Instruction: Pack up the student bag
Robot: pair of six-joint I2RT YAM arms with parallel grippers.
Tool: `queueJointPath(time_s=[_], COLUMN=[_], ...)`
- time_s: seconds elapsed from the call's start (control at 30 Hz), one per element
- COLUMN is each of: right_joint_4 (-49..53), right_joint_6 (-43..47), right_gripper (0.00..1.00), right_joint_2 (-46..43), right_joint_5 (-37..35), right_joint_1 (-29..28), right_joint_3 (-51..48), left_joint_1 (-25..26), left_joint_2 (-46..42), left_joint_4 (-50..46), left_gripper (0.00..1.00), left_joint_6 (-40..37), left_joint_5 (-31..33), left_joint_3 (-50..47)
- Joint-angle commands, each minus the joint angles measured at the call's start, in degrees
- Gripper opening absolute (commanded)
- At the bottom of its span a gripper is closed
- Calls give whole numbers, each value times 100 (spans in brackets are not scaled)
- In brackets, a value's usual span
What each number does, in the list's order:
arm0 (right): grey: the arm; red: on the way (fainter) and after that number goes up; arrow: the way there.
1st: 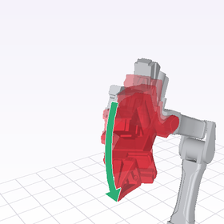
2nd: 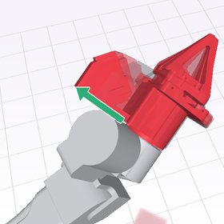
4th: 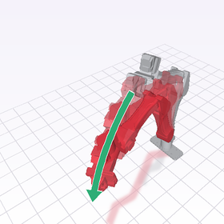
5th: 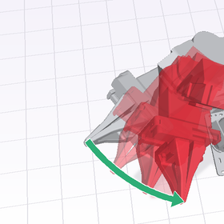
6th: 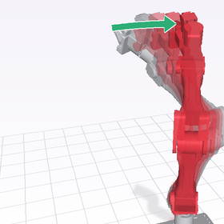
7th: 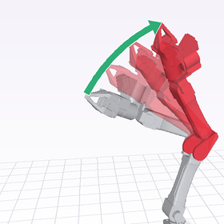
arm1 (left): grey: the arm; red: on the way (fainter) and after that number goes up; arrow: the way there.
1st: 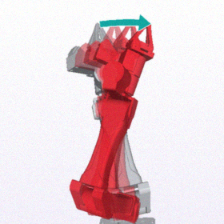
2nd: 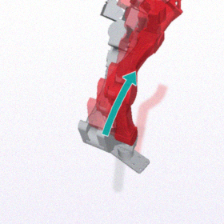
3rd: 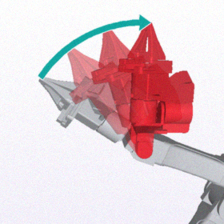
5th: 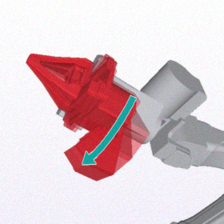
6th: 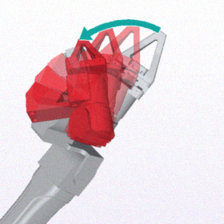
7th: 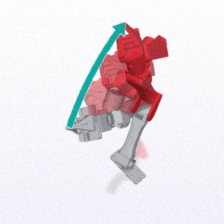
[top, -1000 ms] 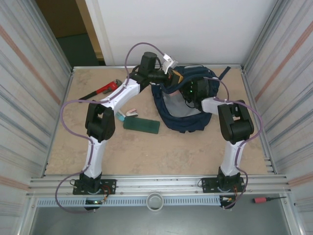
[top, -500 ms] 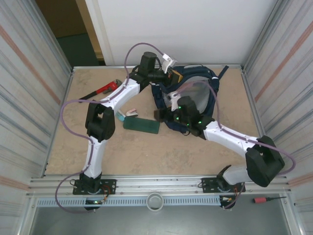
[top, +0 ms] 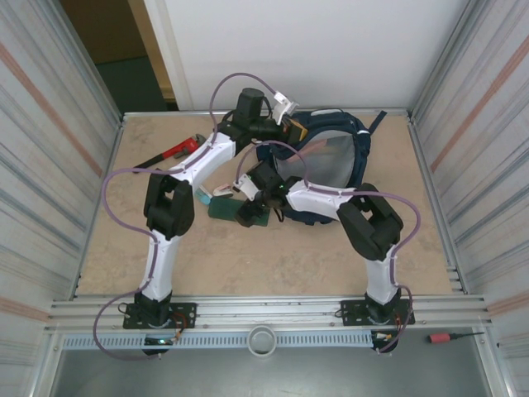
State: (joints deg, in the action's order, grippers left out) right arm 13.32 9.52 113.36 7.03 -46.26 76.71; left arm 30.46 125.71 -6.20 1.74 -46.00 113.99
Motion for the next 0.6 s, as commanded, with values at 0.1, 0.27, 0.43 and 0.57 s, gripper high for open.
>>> queueJointPath(time_s=[0.1, 0.27, 0.43, 0.57], right_joint_4=[697, 909, 947, 863], right_joint_6=[598, 784, 898, 838], right_gripper=[99, 94, 76, 60], right_joint_2=[692, 1107, 1075, 612], right_joint_5=[204, 99, -33, -156], right_joint_1=[-57, -118, -170, -272], right_joint_3=[691, 1090, 958, 468], left_joint_1=[22, 13, 15, 13], left_joint_2=[-240, -249, -207, -196], left_joint_4=[146, 181, 242, 240], left_gripper=[0, 0, 0, 0], left_joint_6=[-181, -183, -130, -147], left_joint_5=[-225, -216, -251, -241], left_joint_3=[219, 178, 167, 177])
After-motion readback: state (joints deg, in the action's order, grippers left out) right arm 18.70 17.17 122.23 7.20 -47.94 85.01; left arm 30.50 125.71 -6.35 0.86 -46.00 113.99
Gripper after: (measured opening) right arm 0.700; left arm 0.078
